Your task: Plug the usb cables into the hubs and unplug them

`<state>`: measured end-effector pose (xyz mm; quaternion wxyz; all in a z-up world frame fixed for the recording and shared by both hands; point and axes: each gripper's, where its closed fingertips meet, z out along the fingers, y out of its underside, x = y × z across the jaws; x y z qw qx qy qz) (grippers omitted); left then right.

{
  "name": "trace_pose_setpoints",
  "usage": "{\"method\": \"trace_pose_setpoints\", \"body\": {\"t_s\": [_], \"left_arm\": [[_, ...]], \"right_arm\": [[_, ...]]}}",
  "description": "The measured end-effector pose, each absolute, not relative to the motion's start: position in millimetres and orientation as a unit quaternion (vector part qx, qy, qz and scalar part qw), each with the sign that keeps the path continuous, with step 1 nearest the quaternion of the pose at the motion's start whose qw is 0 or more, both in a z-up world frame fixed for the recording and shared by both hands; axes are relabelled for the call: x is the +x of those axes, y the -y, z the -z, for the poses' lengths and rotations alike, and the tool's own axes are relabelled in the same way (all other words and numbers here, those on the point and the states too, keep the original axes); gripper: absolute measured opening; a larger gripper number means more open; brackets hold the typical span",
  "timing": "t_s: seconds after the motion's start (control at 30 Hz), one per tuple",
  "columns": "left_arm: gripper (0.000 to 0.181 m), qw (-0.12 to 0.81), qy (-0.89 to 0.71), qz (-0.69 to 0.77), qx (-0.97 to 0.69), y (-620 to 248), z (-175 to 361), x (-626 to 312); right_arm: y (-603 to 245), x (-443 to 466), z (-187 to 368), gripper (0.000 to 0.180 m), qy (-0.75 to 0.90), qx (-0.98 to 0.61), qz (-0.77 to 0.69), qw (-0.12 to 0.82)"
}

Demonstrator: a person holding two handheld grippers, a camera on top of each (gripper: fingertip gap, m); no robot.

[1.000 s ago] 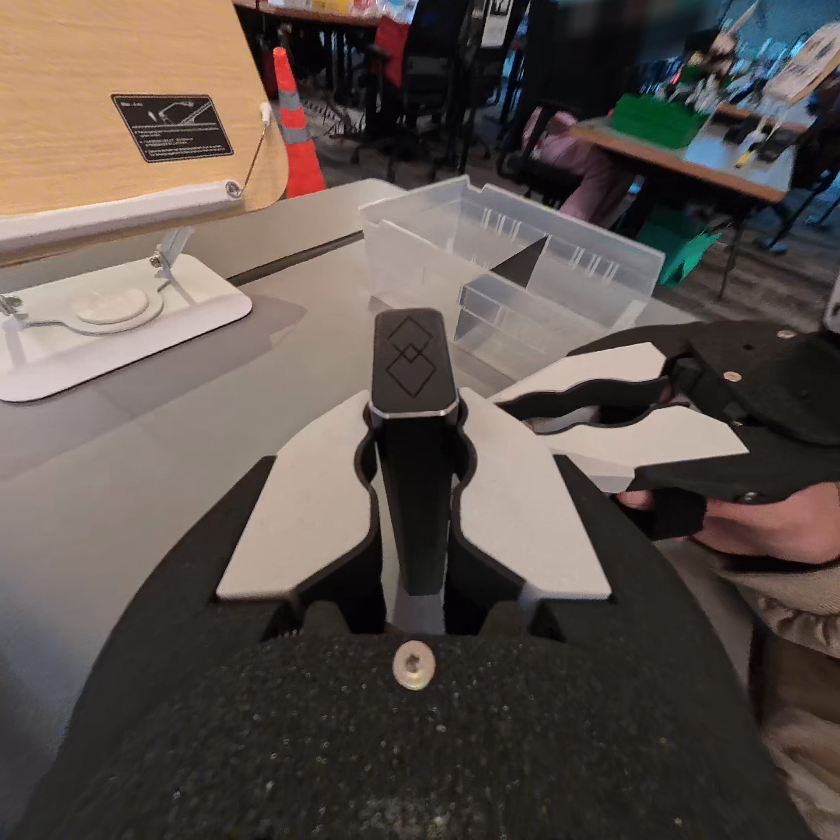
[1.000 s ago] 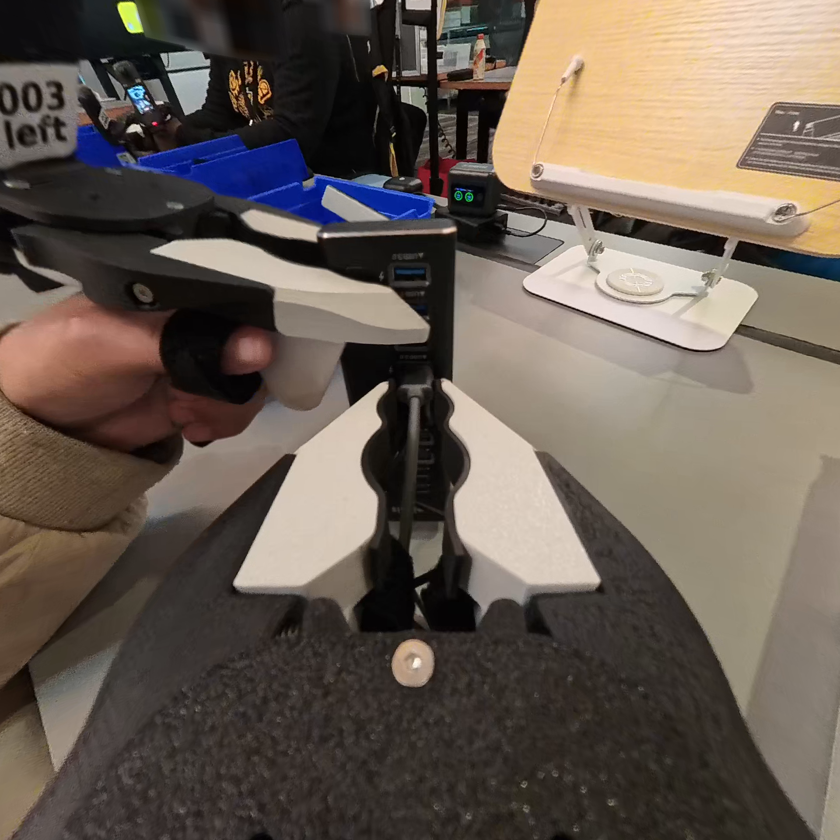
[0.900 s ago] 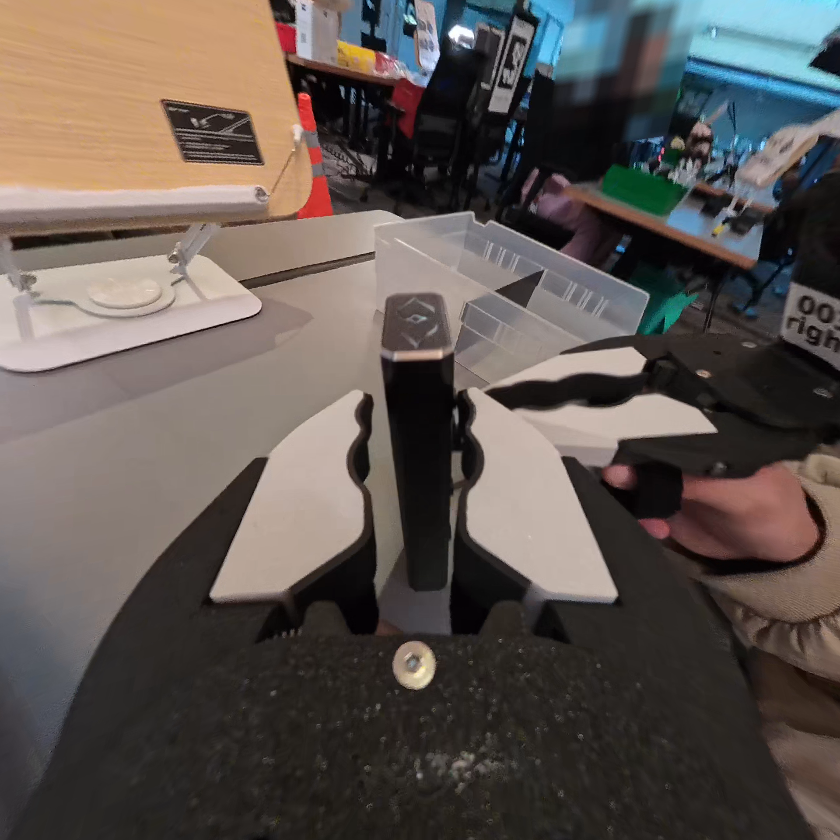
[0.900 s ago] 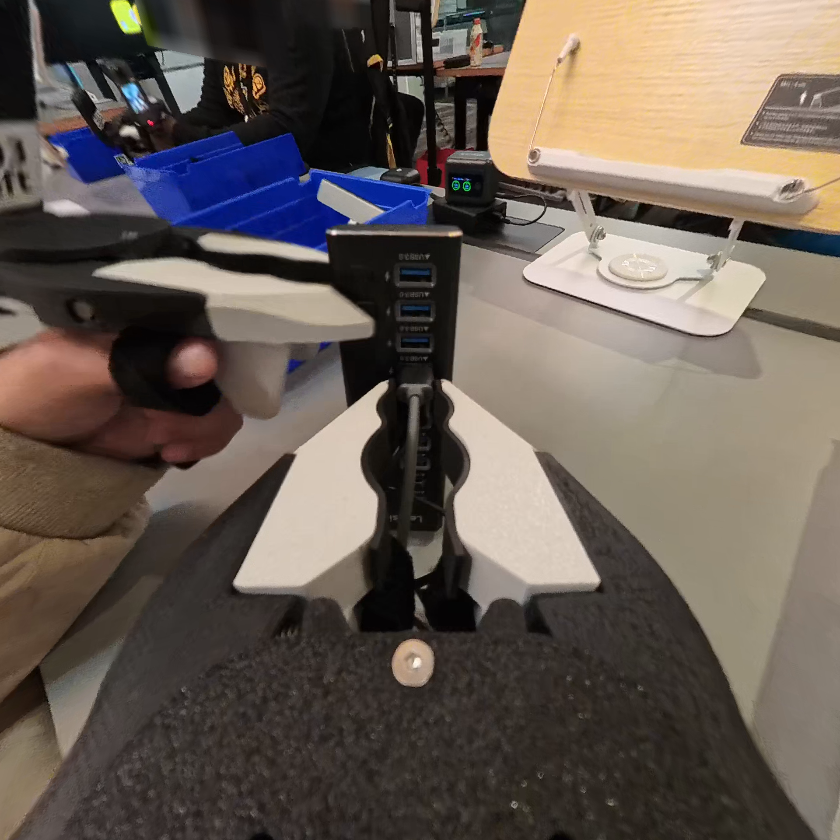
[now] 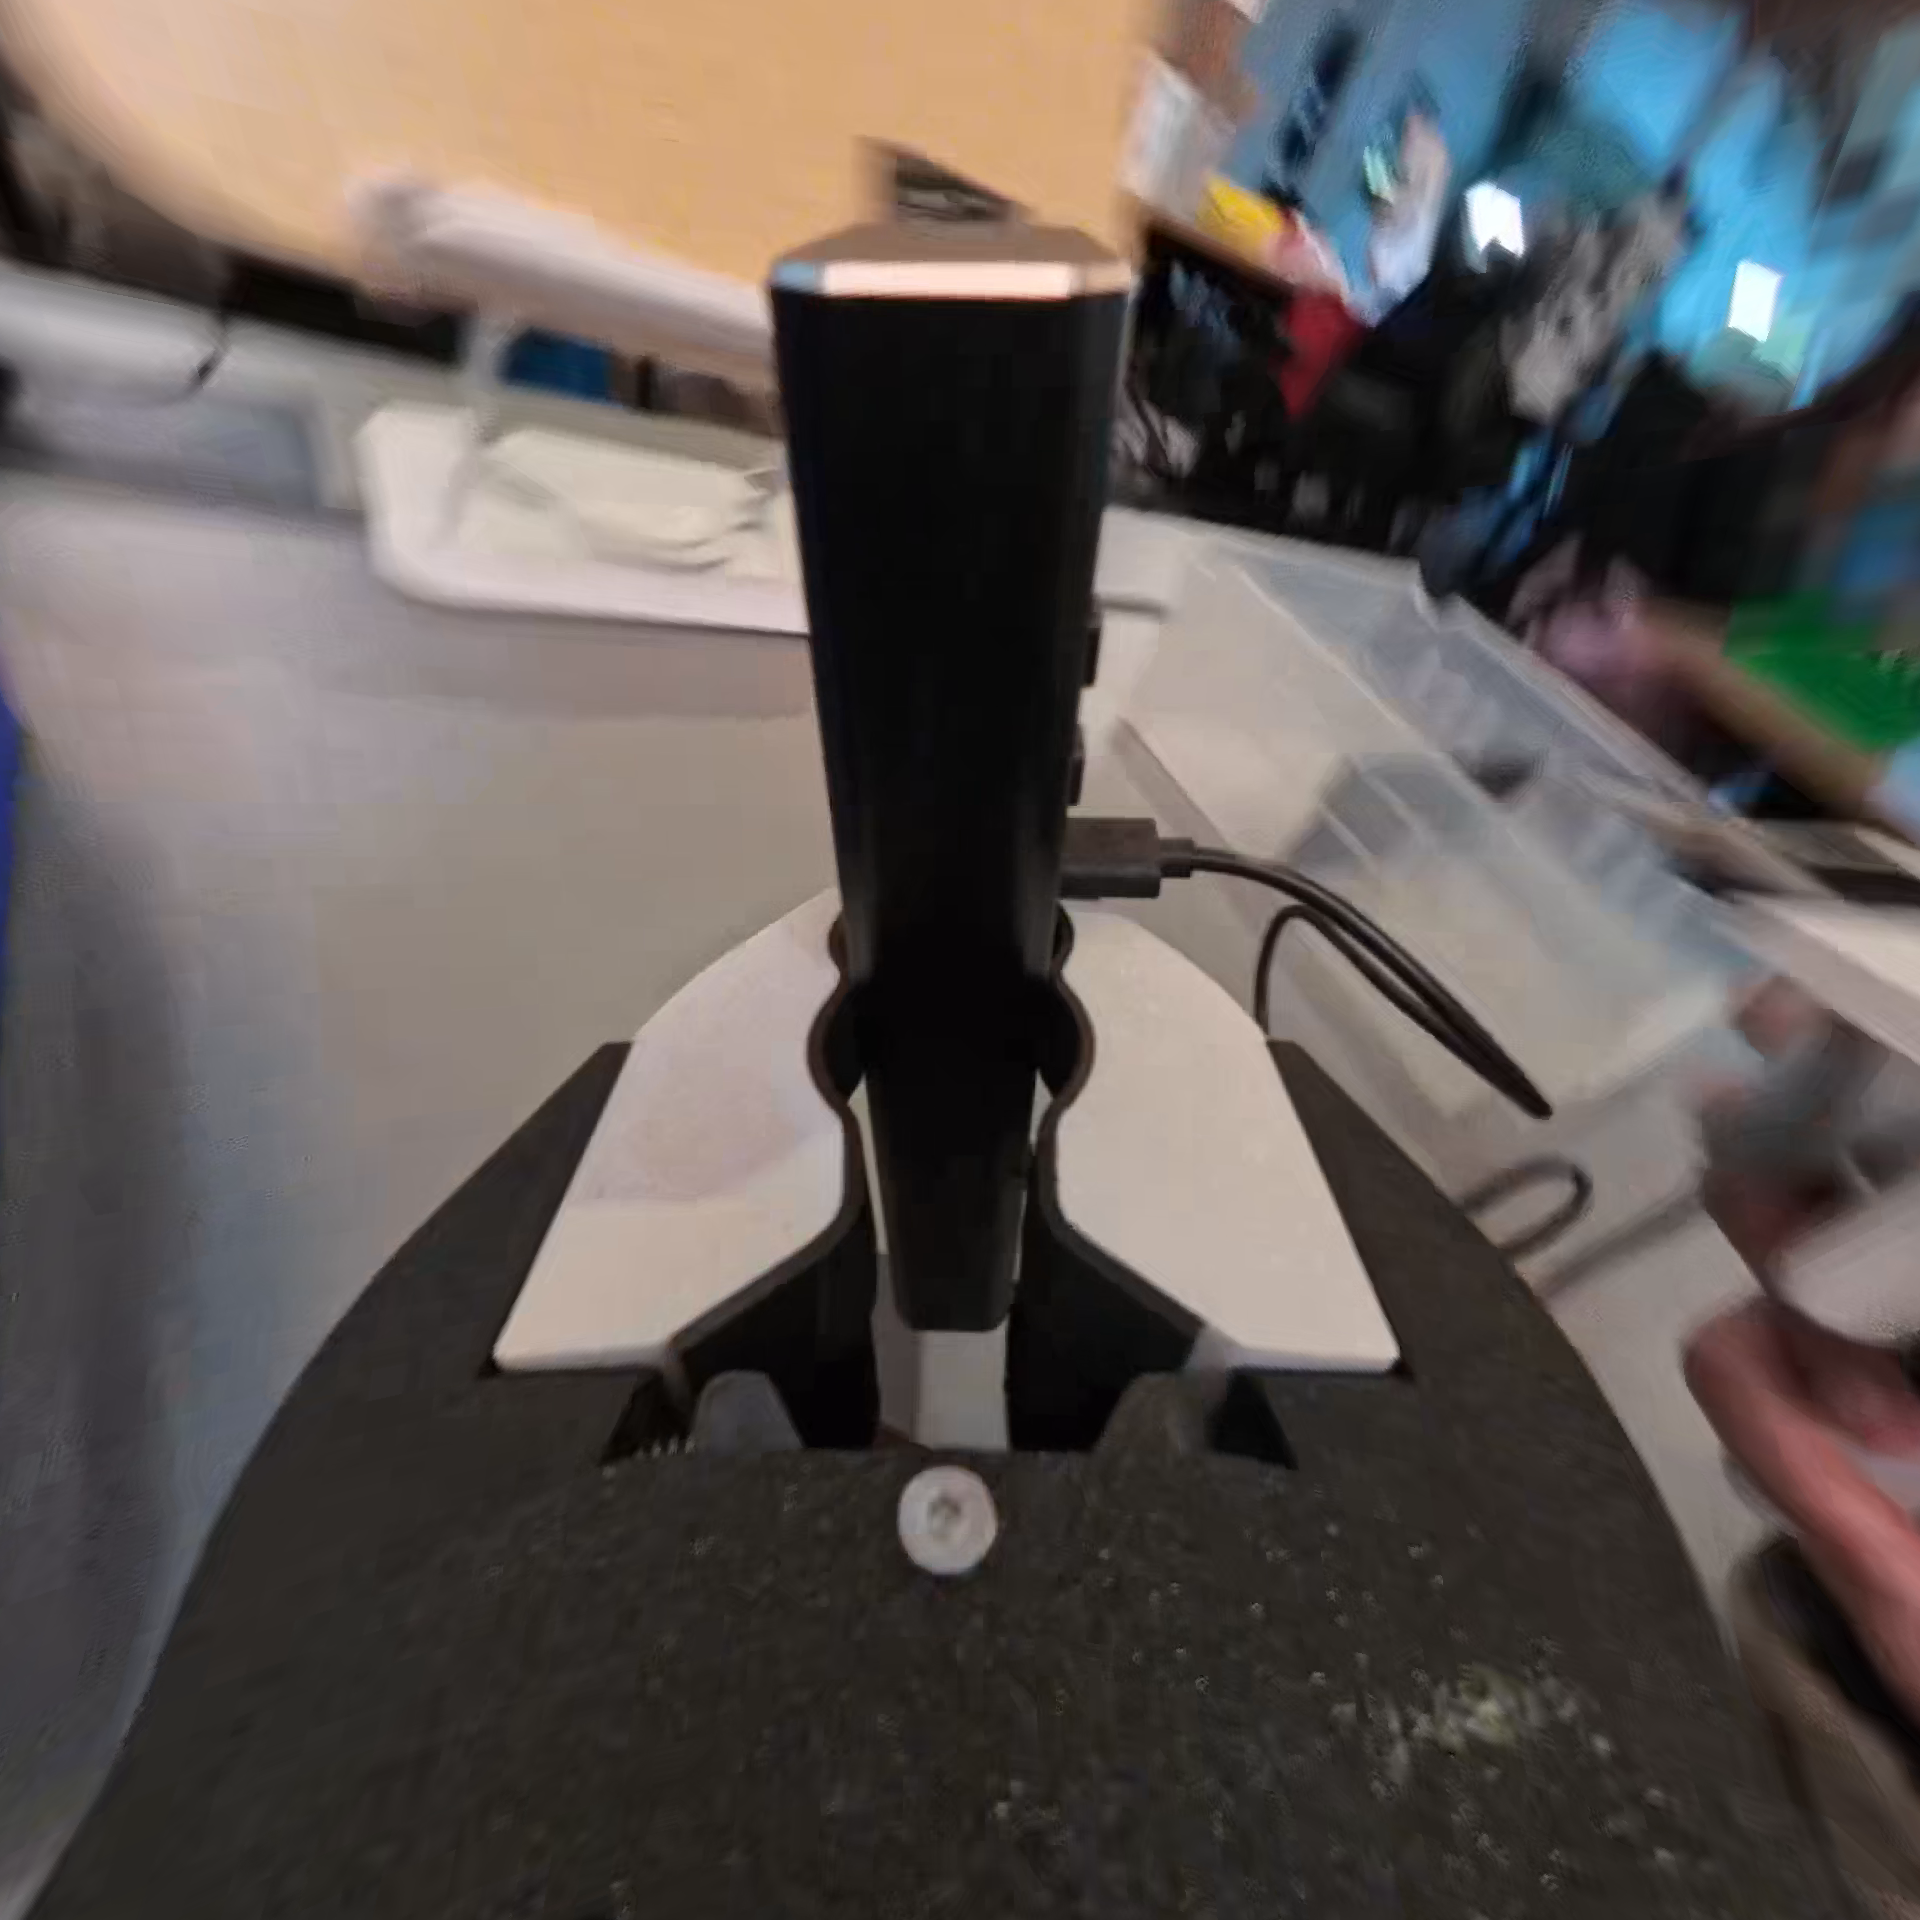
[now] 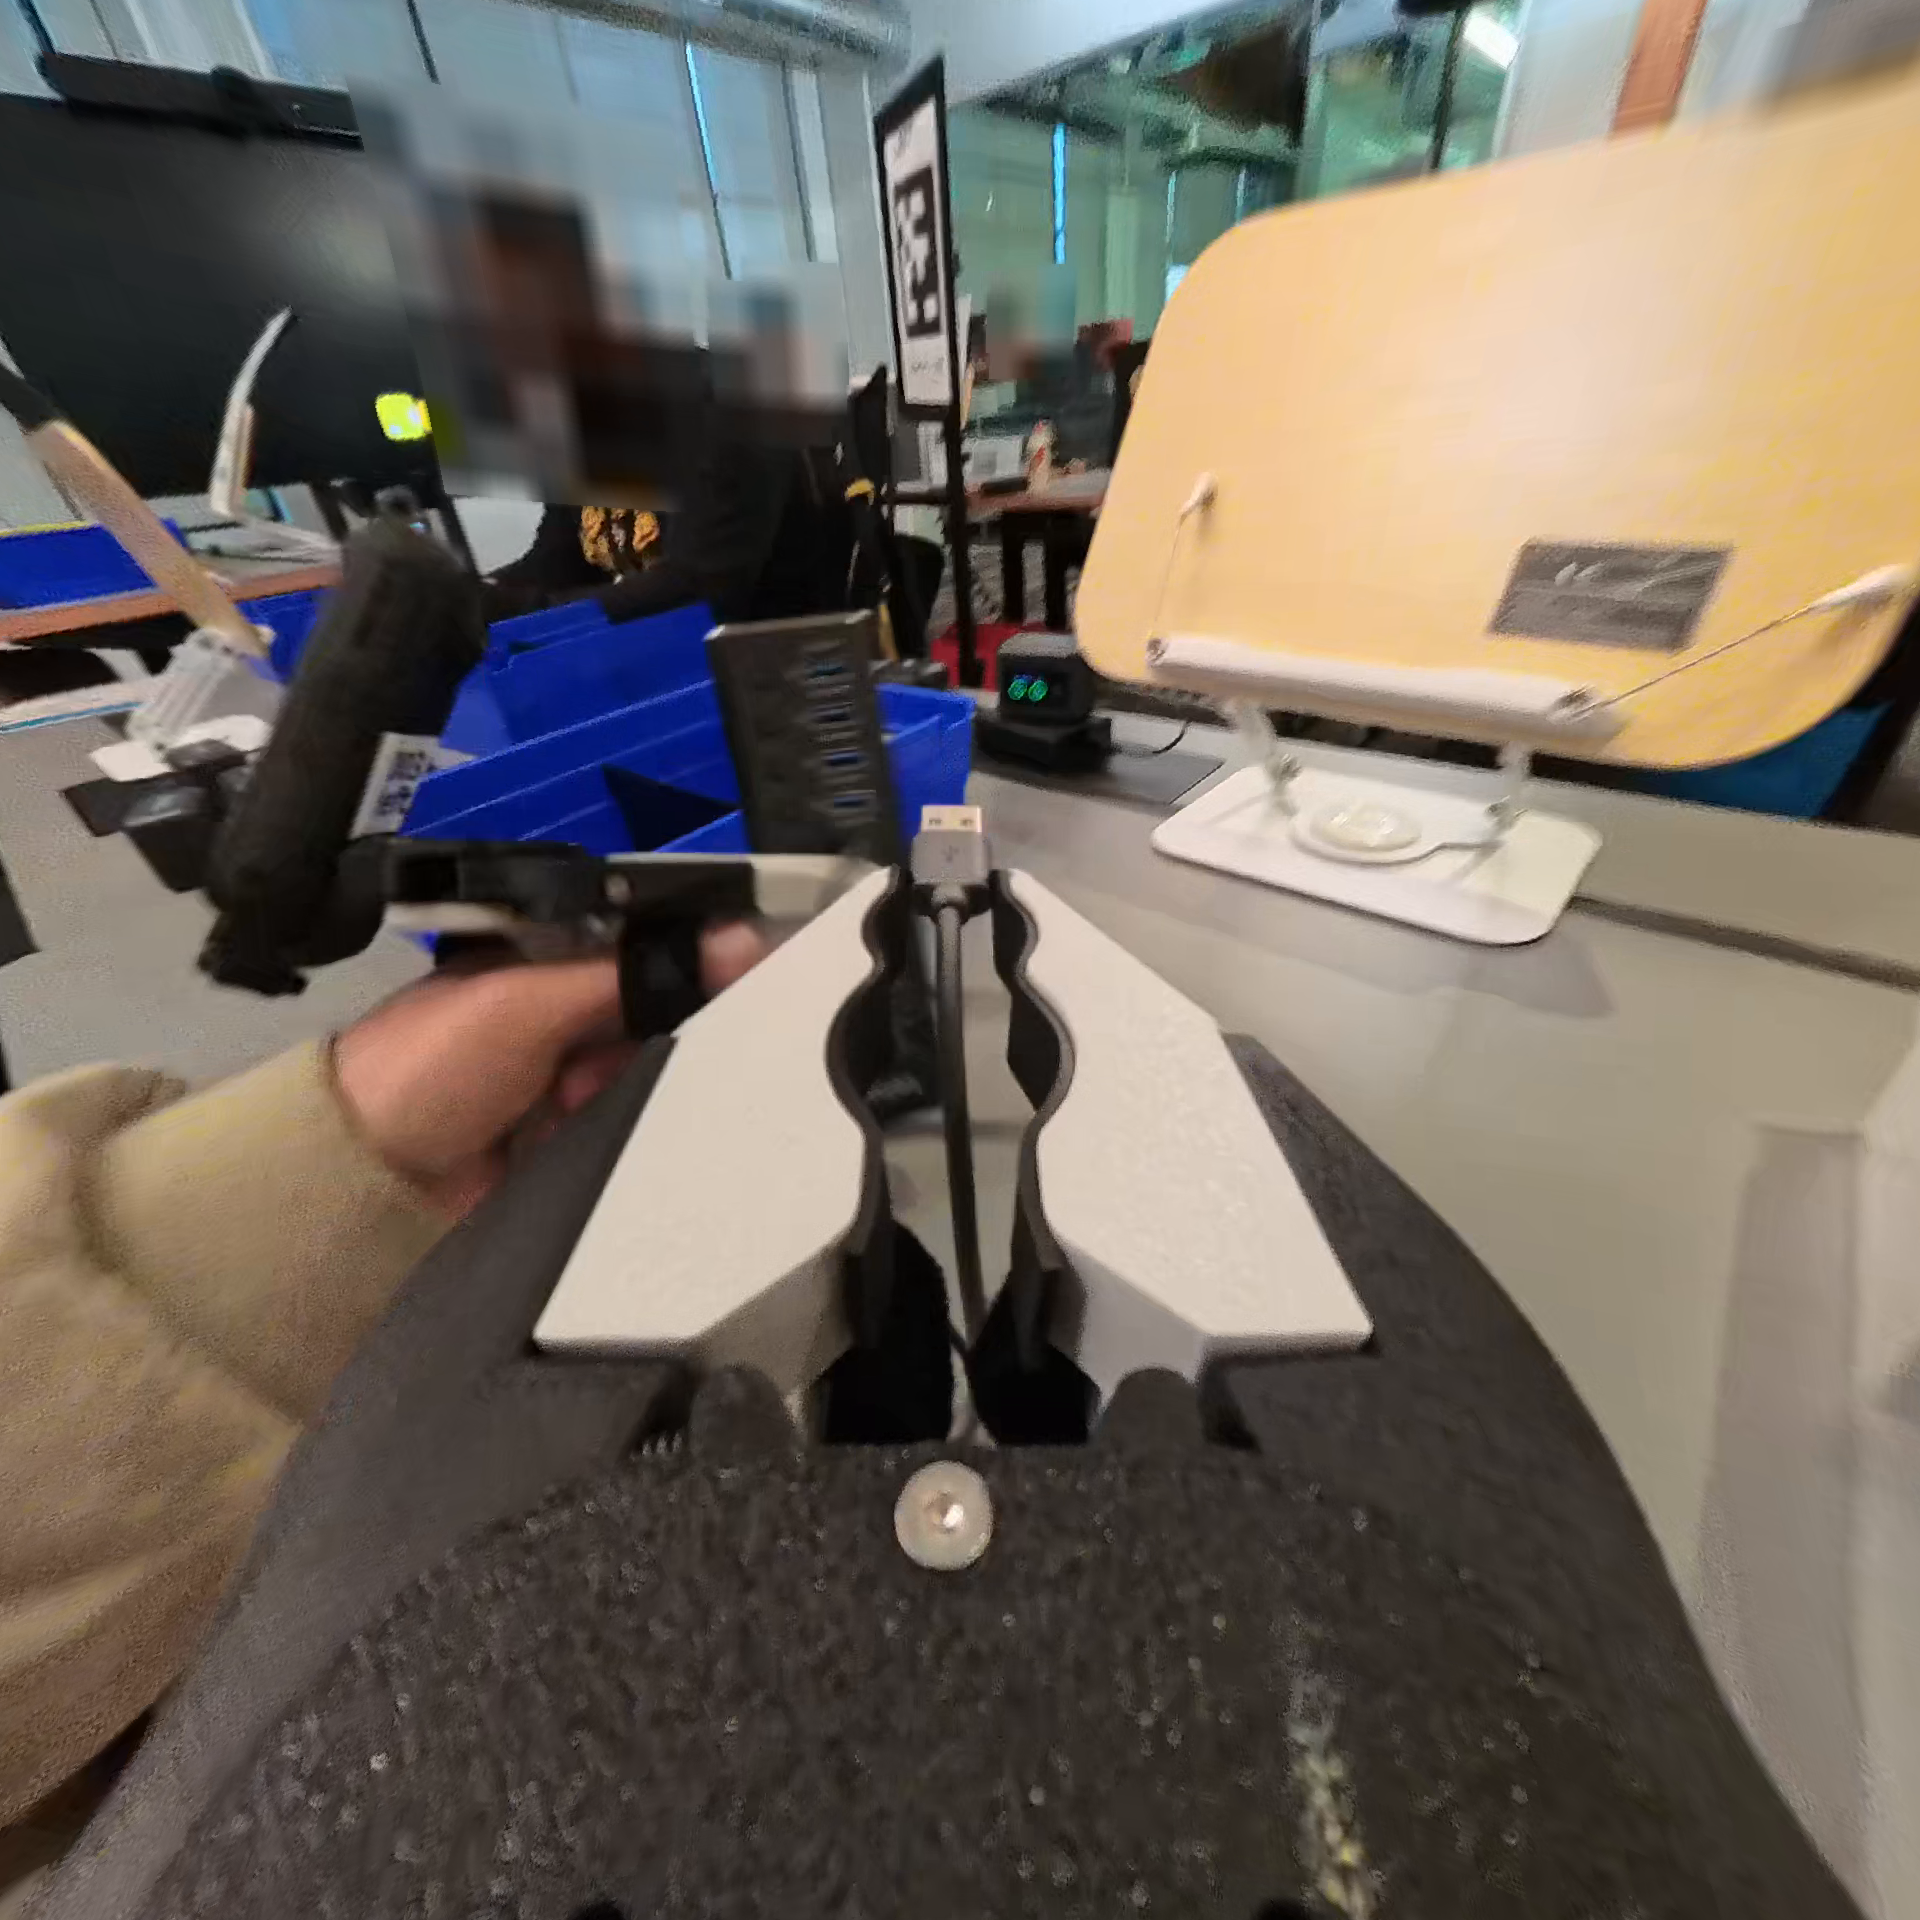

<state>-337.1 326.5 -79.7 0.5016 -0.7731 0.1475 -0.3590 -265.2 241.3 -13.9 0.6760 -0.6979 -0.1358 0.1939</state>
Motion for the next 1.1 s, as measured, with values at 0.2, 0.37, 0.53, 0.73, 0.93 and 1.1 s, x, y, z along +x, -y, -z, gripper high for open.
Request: {"method": "trace_pose_setpoints", "body": {"t_s": [0.2, 0.37, 0.53, 0.73, 0.93, 1.1], "left_arm": [[0.03, 0.568, -0.297, 0.302, -0.706, -284.7, 26.0, -311.9], [0.03, 0.608, -0.253, 0.235, -0.715, -298.7, 29.0, -365.0], [0.03, 0.596, -0.243, 0.207, -0.737, -279.2, 57.7, -411.9], [0.03, 0.597, -0.235, 0.253, -0.724, -273.4, 67.7, -420.9], [0.03, 0.601, -0.25, 0.242, -0.719, -274.3, 69.2, -421.0], [0.03, 0.596, -0.251, 0.236, -0.725, -279.1, 74.2, -424.5]], "right_arm": [[-245.0, -240.4, -2.8, 0.015, 0.135, -0.691, -0.251, 0.665], [-227.1, -232.9, -56.8, 0.015, 0.193, -0.668, -0.277, 0.663], [-235.4, -216.5, -36.0, 0.016, 0.19, -0.71, -0.275, 0.619], [-250.7, -228.9, 88.6, 0.015, 0.221, -0.842, -0.223, 0.439], [-264.5, -225.9, 155.9, 0.016, 0.251, -0.883, -0.104, 0.382], [-251.2, -207.4, 188.7, 0.033, 0.249, -0.911, -0.081, 0.32]]}}
